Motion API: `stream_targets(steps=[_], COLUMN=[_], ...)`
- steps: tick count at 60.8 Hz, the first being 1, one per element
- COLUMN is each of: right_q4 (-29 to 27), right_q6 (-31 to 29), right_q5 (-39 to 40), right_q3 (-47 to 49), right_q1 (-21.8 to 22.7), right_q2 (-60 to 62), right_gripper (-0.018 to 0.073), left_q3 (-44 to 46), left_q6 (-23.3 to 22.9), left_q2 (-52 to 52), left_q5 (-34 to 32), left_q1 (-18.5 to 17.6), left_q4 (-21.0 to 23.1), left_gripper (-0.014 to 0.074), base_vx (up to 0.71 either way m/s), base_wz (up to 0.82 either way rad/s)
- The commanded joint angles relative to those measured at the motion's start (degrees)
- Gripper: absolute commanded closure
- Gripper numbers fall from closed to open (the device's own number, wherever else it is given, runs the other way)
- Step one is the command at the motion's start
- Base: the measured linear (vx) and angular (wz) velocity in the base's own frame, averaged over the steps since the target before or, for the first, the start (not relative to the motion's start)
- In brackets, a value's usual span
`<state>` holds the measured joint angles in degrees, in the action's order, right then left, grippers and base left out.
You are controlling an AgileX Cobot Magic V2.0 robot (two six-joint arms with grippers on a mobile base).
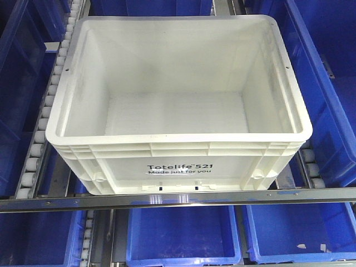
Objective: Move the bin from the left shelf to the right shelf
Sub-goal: 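Raise both open grippers away from the tote rims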
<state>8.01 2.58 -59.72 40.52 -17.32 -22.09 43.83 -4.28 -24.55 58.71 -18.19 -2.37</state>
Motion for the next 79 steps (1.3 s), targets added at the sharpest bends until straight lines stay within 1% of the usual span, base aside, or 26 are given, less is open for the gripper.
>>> stream_targets(steps=[1,7,9,13,16,20,21,25,27,28,30,35,36,44,53,56,72,79], right_q4=[0.91,0.91,0.91,0.91,0.91,0.91,0.91,0.91,0.91,0.91,0.91,0.91,0.91,0.91,0.91,0.91,0.91,0.91], right_q6=[-0.35,-0.35,-0.35,-0.34,-0.34,-0.34,-0.34,-0.29,-0.29,-0.29,-0.29,-0.29,-0.30,-0.30,-0.30,-0.30,-0.30,-0.30], right_q5=[3.03,3.03,3.03,2.98,2.98,2.99,2.92,2.86,2.86,2.86,2.86,2.86,2.47,1.99,1.89,1.89,1.97,1.97], right_q3=[1.43,1.43,1.43,1.43,1.43,1.43,1.43,1.43,1.43,1.43,1.43,1.43,1.43,1.43,1.43,1.43,1.43,1.43], right_q1=[0.30,0.30,0.30,0.30,0.30,0.30,0.30,0.30,0.30,0.30,0.30,0.30,0.30,0.30,0.30,0.30,0.30,0.30], right_q2=[-0.56,-0.56,-0.56,-0.56,-0.56,-0.56,-0.56,-0.56,-0.56,-0.56,-0.56,-0.56,-0.56,-0.56,-0.56,-0.56,-0.56,-0.56], right_gripper=[0.0567,0.0567,0.0567,0.0567,0.0567,0.0567,0.0567,0.0567,0.0567,0.0567,0.0567,0.0567,0.0567,0.0567,0.0567,0.0567,0.0567,0.0567], left_q3=[1.40,0.51,-0.22,-2.13,-5.22,-9.97,-11.55,-17.09,-19.76,-21.30,-23.76,-29.35,-33.88,-39.22,-44.41,-44.29,-44.35,-44.35], left_q6=[-0.63,-0.63,-0.63,0.21,0.21,0.21,0.21,0.15,0.15,0.15,0.15,0.15,0.15,0.15,-0.02,-0.02,0.22,0.59], left_q2=[-0.59,0.95,1.67,3.48,5.29,8.49,9.12,12.50,13.88,14.67,15.90,18.60,21.28,24.55,26.01,26.01,26.01,26.01], left_q5=[-3.37,-3.45,-3.57,-4.10,-6.24,-13.32,-14.09,-23.77,-26.83,-29.60,-32.63,-38.79,-43.82,-49.08,-55.23,-54.32,-54.50,-56.96], left_q1=[-0.29,-0.22,0.35,2.49,4.51,7.64,8.24,11.56,12.98,13.77,15.07,17.69,18.72,18.71,18.71,18.71,18.47,18.40], left_q4=[-0.12,-0.12,-0.12,-0.91,-1.66,-1.66,-1.66,-1.40,-0.93,-0.59,-0.01,1.84,3.55,6.04,6.06,5.87,5.70,5.36], left_gripper=[0.0595,0.0595,0.0595,0.0595,0.0595,0.0595,0.0595,0.0595,0.0595,0.0595,0.0595,0.0595,0.0595,0.0595,0.0595,0.0595,0.0595,0.0595], base_vx=[0.00,0.00,0.00,0.00,0.00,0.00,0.00,0.00,0.00,0.00,0.00,0.00,0.00,0.00,0.00,0.00,0.00,0.00], base_wz=[0.00,0.00,0.00,0.00,0.00,0.00,0.00,0.00,0.00,0.00,0.00,0.00,0.00,0.00,0.00,0.00,0.00,0.00])
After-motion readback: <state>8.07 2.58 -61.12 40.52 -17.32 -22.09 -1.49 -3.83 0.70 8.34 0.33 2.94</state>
